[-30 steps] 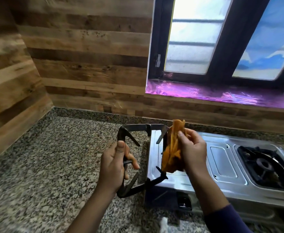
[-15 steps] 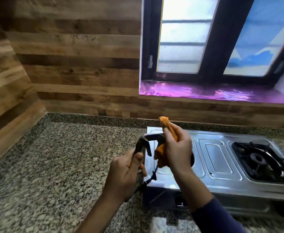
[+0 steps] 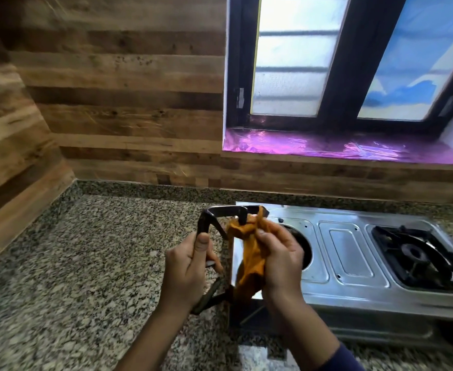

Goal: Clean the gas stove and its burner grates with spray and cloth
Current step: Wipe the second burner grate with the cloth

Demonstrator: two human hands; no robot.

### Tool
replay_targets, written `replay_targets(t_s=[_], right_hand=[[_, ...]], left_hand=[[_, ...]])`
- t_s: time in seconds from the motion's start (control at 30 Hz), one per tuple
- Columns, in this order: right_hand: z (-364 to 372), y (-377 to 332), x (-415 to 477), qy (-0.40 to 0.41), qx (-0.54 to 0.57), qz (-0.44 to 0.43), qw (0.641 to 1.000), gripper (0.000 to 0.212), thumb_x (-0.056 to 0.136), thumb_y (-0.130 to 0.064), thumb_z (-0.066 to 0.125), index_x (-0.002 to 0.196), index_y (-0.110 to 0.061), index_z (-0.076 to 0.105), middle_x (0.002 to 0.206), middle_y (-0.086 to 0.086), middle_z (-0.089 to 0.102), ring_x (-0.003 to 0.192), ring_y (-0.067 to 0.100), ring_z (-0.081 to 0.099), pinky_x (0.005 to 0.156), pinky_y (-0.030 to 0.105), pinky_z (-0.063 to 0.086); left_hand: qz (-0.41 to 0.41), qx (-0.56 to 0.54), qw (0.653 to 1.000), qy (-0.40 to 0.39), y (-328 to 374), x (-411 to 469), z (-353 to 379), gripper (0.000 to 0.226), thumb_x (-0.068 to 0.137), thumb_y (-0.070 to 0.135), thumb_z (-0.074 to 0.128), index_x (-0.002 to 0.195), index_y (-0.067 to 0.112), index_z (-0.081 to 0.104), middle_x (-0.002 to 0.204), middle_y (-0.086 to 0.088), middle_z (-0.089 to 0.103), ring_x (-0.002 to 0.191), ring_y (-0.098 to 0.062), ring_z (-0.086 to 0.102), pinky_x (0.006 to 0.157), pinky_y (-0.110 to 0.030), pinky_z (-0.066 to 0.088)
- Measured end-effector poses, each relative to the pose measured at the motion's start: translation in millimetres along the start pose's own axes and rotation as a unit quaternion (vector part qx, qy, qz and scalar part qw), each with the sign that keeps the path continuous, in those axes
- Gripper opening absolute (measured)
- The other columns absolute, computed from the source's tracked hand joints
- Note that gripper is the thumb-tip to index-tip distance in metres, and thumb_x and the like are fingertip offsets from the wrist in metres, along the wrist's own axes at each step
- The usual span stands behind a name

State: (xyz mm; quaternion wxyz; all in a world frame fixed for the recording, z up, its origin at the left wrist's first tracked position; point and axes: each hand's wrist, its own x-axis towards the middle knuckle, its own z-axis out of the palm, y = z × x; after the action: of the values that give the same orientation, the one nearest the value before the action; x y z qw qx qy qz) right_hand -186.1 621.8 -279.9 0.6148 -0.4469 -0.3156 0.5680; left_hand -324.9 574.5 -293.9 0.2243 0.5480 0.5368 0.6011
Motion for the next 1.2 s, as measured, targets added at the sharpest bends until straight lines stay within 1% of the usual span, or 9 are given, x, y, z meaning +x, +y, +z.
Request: replay_targets(t_s=[0.2,0.33,0.5,0.67,0.73,0.9,0.97,1.03,1.2], right_hand=[[-1.5,-19.4,5.2,0.067,0.035,-0.082,0.994,0.024,0.085,0.005,0.061,0.086,-0.016,0.074,0.078,0.003,0.073,0.074,0.018,0.066,0.068,0.031,0.055],[-9.0,-28.9,10.7,0.085,0.018,-0.142,0.986,0.018,0.088,-0.008,0.065,0.097,-0.02,0.074,0.094,0.01,0.072,0.078,0.019,0.067,0.067,0.035,0.056],[0.0,-22.1,18.3,-0.095,-0.219,-0.235,0.942,0.021,0.09,-0.011,0.066,0.104,-0.024,0.074,0.086,-0.006,0.06,0.065,0.026,0.067,0.053,0.04,0.057],[-10.2,-22.7,14.7,-0.103,-0.265,-0.123,0.951,0.02,0.086,-0.006,0.067,0.084,-0.023,0.077,0.072,-0.004,0.072,0.063,0.011,0.065,0.057,0.021,0.049],[-7.5,-26.6,10.5,-0.066,-0.238,-0.202,0.948,0.019,0.087,-0.007,0.067,0.093,-0.022,0.077,0.081,-0.002,0.07,0.073,0.01,0.066,0.067,0.026,0.05],[21.8,-30.5,15.4,-0.237,-0.397,-0.417,0.783,0.039,0.089,-0.001,0.056,0.127,-0.008,0.062,0.116,0.007,0.058,0.105,0.017,0.057,0.092,0.027,0.047],[25.1,-24.2,21.0,-0.286,-0.46,-0.455,0.707,0.045,0.086,0.001,0.055,0.13,-0.008,0.061,0.121,0.01,0.058,0.106,0.026,0.055,0.093,0.036,0.047],[18.0,-18.8,25.1,-0.304,-0.475,-0.463,0.684,0.049,0.084,0.004,0.057,0.131,-0.008,0.06,0.122,0.009,0.059,0.105,0.029,0.055,0.093,0.037,0.047],[-15.7,-7.4,23.5,-0.32,-0.516,-0.479,0.634,0.046,0.084,0.007,0.05,0.124,-0.008,0.066,0.114,0.008,0.064,0.093,0.027,0.055,0.084,0.037,0.051]], left_hand=[[-0.045,-0.072,0.996,-0.015,12.1,-3.7,6.2,0.048,0.087,0.058,0.037,0.074,0.015,0.053,0.058,-0.016,0.063,0.036,-0.006,0.052,0.034,-0.017,0.035],[-0.099,-0.122,0.987,-0.018,13.2,2.9,0.9,0.043,0.085,0.064,0.039,0.069,0.027,0.054,0.057,-0.015,0.064,0.038,-0.035,0.05,0.034,-0.022,0.033],[-0.116,-0.121,0.985,-0.05,8.5,7.9,2.2,0.053,0.099,0.053,0.035,0.075,0.008,0.048,0.059,-0.024,0.064,0.031,-0.014,0.044,0.03,-0.019,0.031],[-0.162,-0.143,0.976,-0.021,2.7,4.2,0.7,0.045,0.092,0.045,0.033,0.075,0.005,0.043,0.059,-0.027,0.059,0.029,-0.008,0.046,0.028,-0.016,0.029],[-0.177,-0.154,0.972,-0.019,1.3,6.1,1.0,0.045,0.091,0.046,0.032,0.074,0.005,0.042,0.058,-0.025,0.058,0.028,-0.009,0.045,0.028,-0.016,0.029],[-0.174,-0.139,0.973,-0.053,2.3,11.1,4.5,0.046,0.091,0.05,0.035,0.074,0.009,0.046,0.057,-0.012,0.06,0.032,-0.019,0.041,0.029,-0.017,0.028],[-0.176,-0.137,0.973,-0.05,0.4,10.6,4.0,0.049,0.091,0.053,0.036,0.074,0.008,0.046,0.061,-0.026,0.056,0.031,-0.019,0.039,0.03,-0.017,0.028],[-0.181,-0.143,0.971,-0.054,-0.1,9.2,2.2,0.055,0.092,0.057,0.037,0.076,0.005,0.045,0.065,-0.039,0.051,0.027,-0.019,0.039,0.03,-0.017,0.028],[-0.202,-0.154,0.965,-0.058,-0.6,8.8,-2.1,0.049,0.091,0.05,0.032,0.076,0.005,0.045,0.056,-0.022,0.058,0.026,-0.013,0.04,0.028,-0.017,0.027]])
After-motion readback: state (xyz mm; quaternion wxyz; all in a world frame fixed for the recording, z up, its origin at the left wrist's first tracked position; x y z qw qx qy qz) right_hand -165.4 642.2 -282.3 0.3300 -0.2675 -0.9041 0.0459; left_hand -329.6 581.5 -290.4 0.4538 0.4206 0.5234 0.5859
